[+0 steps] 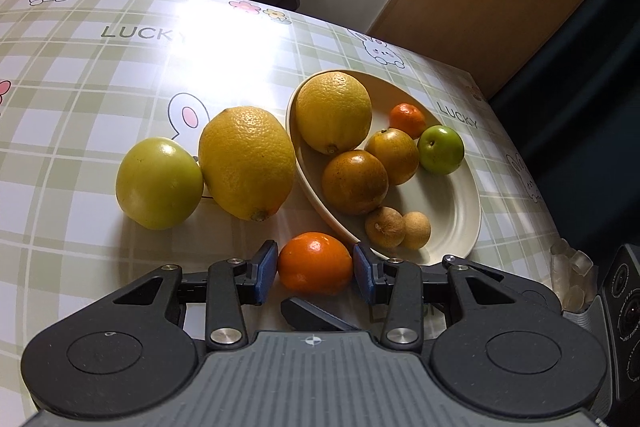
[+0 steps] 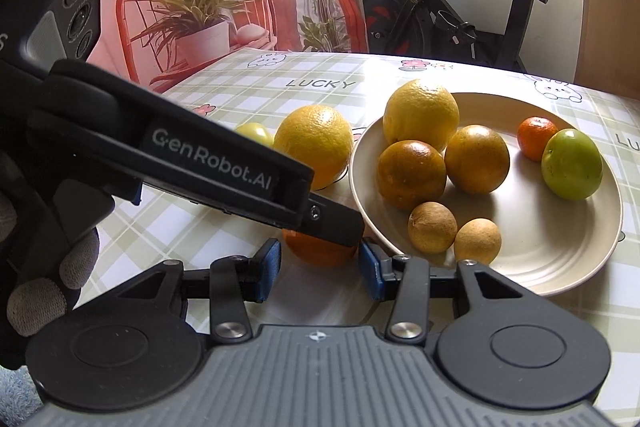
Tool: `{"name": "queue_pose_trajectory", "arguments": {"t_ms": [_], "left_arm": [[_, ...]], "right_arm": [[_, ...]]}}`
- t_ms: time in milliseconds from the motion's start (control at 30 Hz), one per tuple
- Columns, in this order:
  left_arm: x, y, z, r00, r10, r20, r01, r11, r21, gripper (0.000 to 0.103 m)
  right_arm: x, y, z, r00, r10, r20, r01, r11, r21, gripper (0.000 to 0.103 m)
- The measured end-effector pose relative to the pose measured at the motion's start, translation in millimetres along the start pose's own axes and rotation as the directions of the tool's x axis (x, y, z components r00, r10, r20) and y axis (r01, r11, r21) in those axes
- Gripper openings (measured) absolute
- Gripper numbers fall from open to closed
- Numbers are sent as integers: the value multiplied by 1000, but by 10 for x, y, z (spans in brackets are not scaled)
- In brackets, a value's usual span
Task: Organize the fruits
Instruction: 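Move the right gripper to the bright orange and close on it, then carry the bright orange onto the plate and open the right gripper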
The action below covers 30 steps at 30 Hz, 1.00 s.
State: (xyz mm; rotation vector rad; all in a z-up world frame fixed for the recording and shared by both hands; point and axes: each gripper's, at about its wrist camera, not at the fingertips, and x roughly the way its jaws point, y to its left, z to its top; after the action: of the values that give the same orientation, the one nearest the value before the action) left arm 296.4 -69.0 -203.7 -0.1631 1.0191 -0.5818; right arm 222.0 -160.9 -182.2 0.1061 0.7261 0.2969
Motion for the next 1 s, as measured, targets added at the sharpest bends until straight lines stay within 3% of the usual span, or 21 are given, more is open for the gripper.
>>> {"name": "queue_pose_trajectory", "arguments": {"t_ms": [167, 1000], "left_arm": [[2, -157, -112, 999, 33, 1, -33, 996, 82, 44], [-123, -234, -418, 999, 35, 28, -37, 998, 58, 43]], "right_arm": [[-51, -20, -57, 1000, 1, 10, -1, 1000, 1, 46], [-218, 16, -218, 1000, 9, 26, -9, 1000, -18, 46]]}}
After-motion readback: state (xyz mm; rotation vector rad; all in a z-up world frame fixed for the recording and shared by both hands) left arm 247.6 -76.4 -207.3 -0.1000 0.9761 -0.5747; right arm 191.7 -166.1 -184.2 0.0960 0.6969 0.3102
